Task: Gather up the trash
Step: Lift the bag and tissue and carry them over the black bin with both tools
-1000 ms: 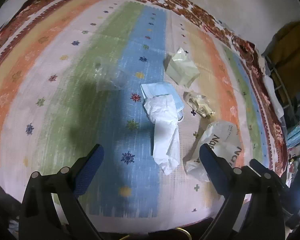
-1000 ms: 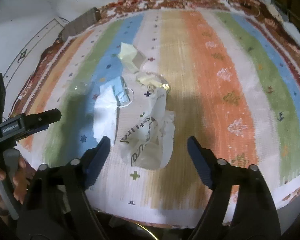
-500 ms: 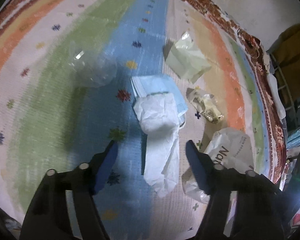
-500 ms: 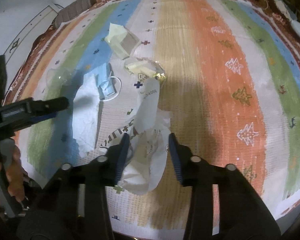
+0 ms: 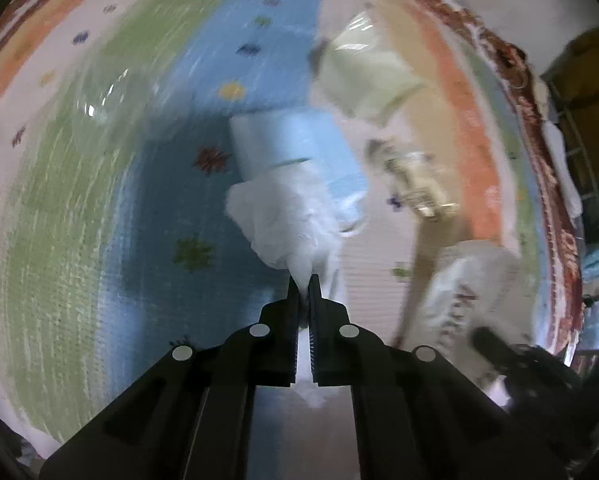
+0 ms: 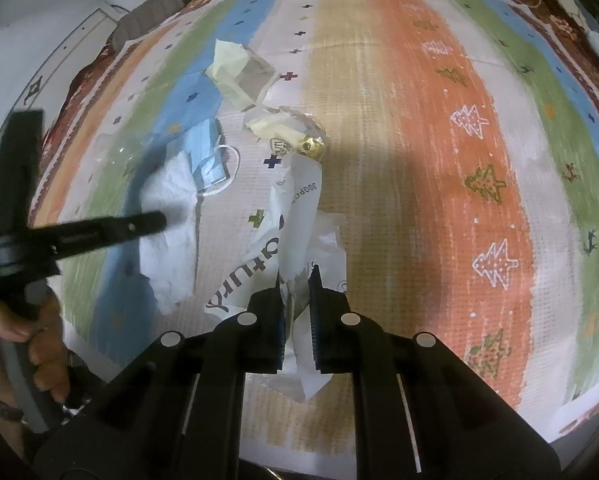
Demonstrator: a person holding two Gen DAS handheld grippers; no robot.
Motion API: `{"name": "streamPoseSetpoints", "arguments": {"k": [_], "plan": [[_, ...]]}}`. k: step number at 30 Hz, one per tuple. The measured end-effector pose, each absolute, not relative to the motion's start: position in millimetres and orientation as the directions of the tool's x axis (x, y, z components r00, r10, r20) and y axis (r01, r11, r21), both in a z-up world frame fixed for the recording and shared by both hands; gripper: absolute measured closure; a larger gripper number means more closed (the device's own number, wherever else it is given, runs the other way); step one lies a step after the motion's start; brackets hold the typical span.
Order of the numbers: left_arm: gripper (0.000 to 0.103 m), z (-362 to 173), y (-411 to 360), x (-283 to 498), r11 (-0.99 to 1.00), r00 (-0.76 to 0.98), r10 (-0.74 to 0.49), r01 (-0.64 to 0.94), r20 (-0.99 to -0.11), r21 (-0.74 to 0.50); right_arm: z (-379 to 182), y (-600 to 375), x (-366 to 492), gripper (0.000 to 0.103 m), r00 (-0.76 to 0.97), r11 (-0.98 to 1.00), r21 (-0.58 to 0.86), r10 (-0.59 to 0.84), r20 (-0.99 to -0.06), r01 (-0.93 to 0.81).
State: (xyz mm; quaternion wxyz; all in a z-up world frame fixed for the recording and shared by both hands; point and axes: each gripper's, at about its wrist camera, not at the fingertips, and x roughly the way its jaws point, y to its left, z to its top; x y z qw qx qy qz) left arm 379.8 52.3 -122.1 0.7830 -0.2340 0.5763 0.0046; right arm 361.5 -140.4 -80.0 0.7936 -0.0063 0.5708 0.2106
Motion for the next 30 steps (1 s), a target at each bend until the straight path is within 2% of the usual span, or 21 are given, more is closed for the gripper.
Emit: {"name": "streamPoseSetpoints", "arguments": {"k": [11,14,22,30], "plan": [[0.100,-68,66,348,0.909,0.408,-0.237,-0.227,-0.882,-0.350,-60,-141,347,0.094,0.280,0.905,0.203,0.318,-0.906,-0.373],[0.099,-54,75,336,0.909,0.433,-0.236,-0.217,-0.870,-0.355,-52,-140,342,0.095,0.261,0.892,0.239,0.354,-0.898,-0.384],[0.099,-43,69,320,0.935,0.420,-0.191,-0.197,-0.887,-0.294,-33,-134,324,0.094,0.281,0.877,0.230,0.368,-0.887,-0.423],[0.099,-28,57,300,0.942,0.437,-0.222,-0.135,-0.871,-0.308,-17,-133,303,0.095,0.301,0.868,0.213,0.371,-0.878,-0.448]]}}
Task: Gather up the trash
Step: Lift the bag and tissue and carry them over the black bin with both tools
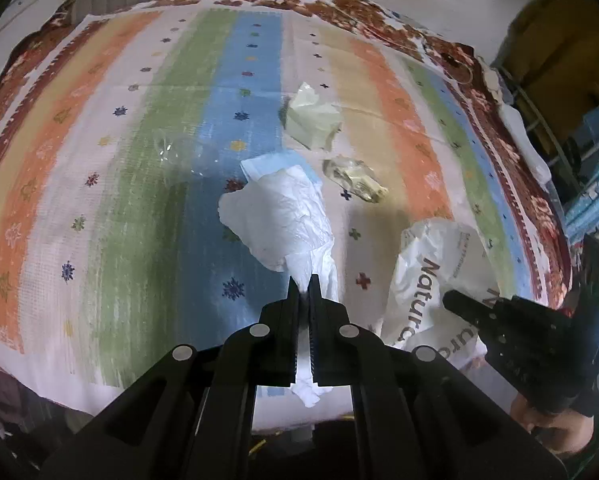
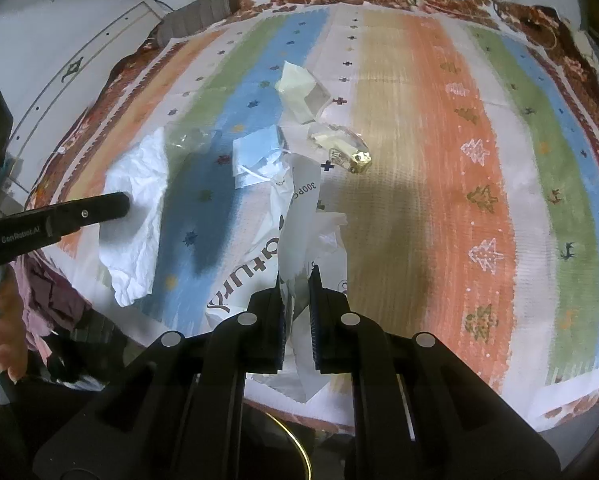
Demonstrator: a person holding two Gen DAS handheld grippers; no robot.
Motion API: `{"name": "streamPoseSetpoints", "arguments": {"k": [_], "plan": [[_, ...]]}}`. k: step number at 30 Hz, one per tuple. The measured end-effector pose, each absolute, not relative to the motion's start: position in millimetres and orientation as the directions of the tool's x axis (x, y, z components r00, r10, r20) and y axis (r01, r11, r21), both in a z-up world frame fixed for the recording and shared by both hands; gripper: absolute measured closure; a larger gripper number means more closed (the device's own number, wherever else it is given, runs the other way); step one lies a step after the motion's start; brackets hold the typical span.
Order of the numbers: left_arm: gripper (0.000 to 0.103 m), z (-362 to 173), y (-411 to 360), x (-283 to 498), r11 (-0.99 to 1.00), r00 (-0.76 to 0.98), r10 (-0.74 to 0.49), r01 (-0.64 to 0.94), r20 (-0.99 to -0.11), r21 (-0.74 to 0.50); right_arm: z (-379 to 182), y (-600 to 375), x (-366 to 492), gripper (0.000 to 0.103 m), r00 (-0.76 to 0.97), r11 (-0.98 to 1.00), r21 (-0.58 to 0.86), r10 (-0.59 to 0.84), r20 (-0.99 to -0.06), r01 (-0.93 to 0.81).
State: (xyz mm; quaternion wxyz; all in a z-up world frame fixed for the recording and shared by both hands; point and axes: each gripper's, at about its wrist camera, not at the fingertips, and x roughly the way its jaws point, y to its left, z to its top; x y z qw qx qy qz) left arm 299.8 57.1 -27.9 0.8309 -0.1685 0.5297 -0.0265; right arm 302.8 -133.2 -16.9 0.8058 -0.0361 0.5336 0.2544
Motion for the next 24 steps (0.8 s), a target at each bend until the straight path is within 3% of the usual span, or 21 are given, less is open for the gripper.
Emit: {"name": "streamPoseSetpoints", "arguments": {"k": [6,24], "plan": [[0.099,-29,53,288,0.959,0.424,-0.174,-0.133,-0.889,-0.251,-5,-140,294,0.094,0.334,0.874,0.187,0.358,-0.872,-0.449],[0.099,-6,60,239,0.933,0.498,-0.226,-0.136,-0.837,-0.332,17,-137,239,0.094,0.356,0.843,0.185,0.399,-0.845,-0.505]]}}
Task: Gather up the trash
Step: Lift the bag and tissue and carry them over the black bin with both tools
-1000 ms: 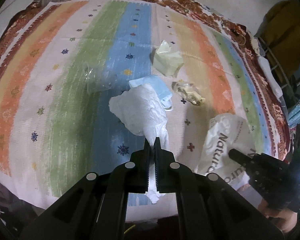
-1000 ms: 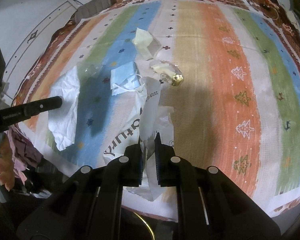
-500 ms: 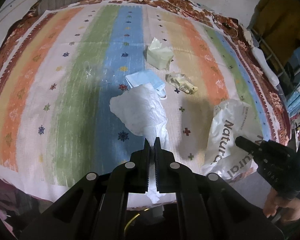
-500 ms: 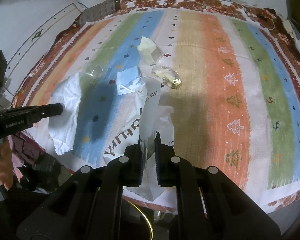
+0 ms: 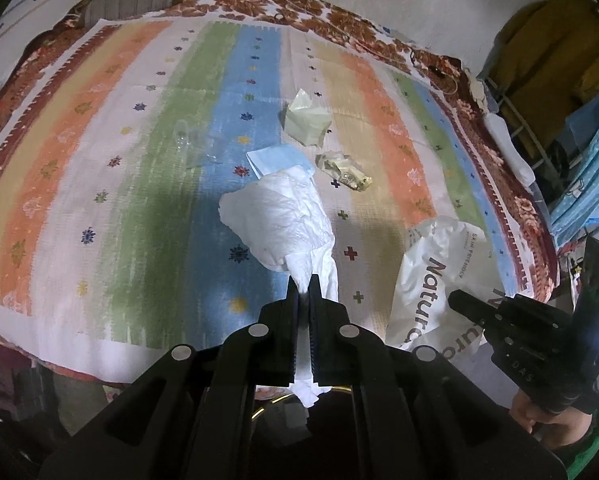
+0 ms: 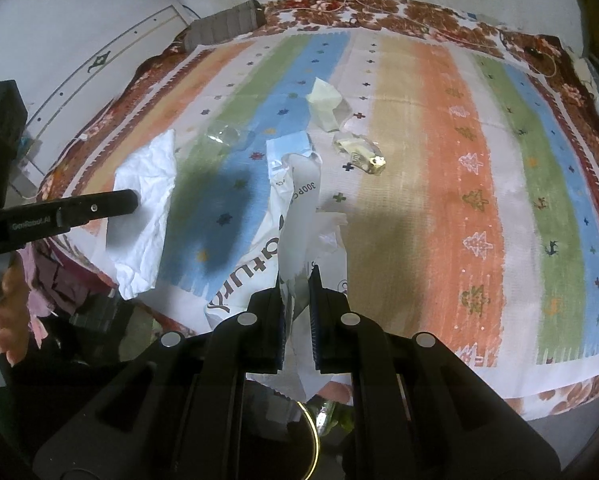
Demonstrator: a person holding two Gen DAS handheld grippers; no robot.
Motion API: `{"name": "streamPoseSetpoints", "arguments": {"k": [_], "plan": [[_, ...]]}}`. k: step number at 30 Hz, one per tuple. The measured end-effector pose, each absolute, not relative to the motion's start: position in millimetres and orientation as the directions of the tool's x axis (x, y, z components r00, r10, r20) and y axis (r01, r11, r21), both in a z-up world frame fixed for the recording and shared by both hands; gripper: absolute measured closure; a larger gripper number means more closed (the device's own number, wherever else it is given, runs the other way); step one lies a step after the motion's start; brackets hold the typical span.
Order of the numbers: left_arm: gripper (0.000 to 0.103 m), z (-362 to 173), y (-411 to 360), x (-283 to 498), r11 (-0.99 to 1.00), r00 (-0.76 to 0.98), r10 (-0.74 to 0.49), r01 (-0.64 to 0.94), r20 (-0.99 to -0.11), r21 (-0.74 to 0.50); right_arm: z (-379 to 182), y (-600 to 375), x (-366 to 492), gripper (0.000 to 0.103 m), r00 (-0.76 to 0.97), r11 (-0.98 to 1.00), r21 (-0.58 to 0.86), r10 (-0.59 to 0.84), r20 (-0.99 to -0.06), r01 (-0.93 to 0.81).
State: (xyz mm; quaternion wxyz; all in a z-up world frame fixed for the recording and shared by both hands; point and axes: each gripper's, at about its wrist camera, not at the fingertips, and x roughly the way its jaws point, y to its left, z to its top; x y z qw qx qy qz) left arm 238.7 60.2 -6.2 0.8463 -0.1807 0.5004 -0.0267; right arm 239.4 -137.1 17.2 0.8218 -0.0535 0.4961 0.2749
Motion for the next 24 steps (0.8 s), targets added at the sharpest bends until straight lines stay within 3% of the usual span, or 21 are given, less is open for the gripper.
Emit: {"name": "streamPoseSetpoints", "arguments": {"k": [24], "plan": [[0.099,24,49,156,0.915,0.602,-0.297,-0.042,-0.741,-0.401,39,-140,150,0.094,0.402,0.793,0.162,0.460,-0.792,-0.587]]}}
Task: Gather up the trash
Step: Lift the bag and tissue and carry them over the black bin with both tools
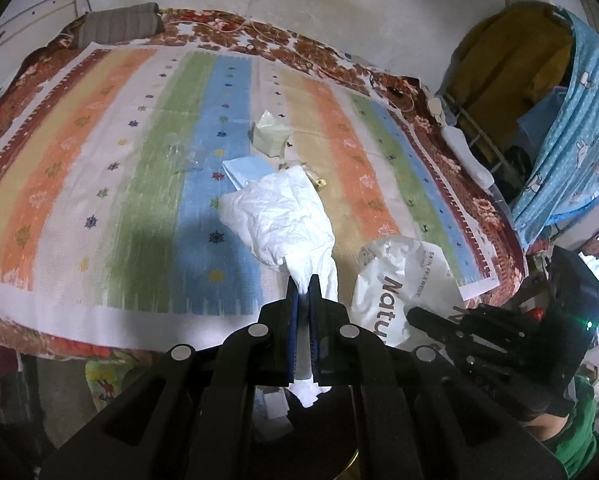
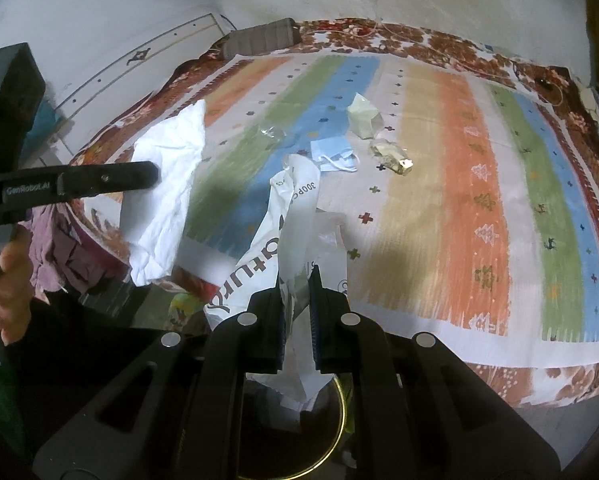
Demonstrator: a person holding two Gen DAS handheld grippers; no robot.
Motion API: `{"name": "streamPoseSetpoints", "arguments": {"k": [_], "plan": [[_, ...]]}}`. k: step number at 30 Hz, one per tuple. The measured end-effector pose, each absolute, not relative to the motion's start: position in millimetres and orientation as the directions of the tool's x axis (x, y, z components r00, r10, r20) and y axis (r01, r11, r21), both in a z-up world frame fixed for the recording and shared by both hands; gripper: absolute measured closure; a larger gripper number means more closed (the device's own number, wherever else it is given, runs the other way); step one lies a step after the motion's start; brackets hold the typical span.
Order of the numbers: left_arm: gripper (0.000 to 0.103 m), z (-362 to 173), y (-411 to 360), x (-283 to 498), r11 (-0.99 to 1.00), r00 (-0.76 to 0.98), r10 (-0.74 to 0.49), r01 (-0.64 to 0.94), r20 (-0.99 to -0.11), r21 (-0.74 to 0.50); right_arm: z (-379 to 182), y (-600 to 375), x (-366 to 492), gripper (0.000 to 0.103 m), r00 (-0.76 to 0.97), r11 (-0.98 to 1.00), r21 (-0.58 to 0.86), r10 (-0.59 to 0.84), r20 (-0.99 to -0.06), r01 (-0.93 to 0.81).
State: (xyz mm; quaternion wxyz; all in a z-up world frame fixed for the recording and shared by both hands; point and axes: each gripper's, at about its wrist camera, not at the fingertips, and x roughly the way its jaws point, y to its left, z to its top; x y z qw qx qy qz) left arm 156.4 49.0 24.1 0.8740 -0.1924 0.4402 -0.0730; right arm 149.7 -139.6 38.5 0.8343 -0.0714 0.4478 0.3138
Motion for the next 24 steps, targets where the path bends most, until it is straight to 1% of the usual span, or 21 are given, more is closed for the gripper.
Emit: {"name": "streamPoseSetpoints", "arguments": {"k": [4,10,14,24], "plan": [[0.099,21,45,144,0.913,0.601,-0.302,-0.042,-0.740,-0.407,36,-143,135,0.094,0.404,0.791,0.159,0.460,-0.791,-0.591],[0.099,18,30,126,0.924,0.597,-0.307,0.002,-0.741,-0.381,32,-149,119,0.094,0.404,0.792,0.159,0.460,-0.791,-0.590],[0.099,8,29,118,0.927,0.584,-0.290,-0.027,-0.758,-0.375,27,-151,108,0.094,0.389,0.787,0.157,0.455,-0.801,-0.596],[0.099,-13,7,106,0.954,0.534,-0.226,-0.049,-0.815,-0.297,12,-151,85,0.094,0.360,0.788,0.146,0.427,-0.830,-0.598]]}}
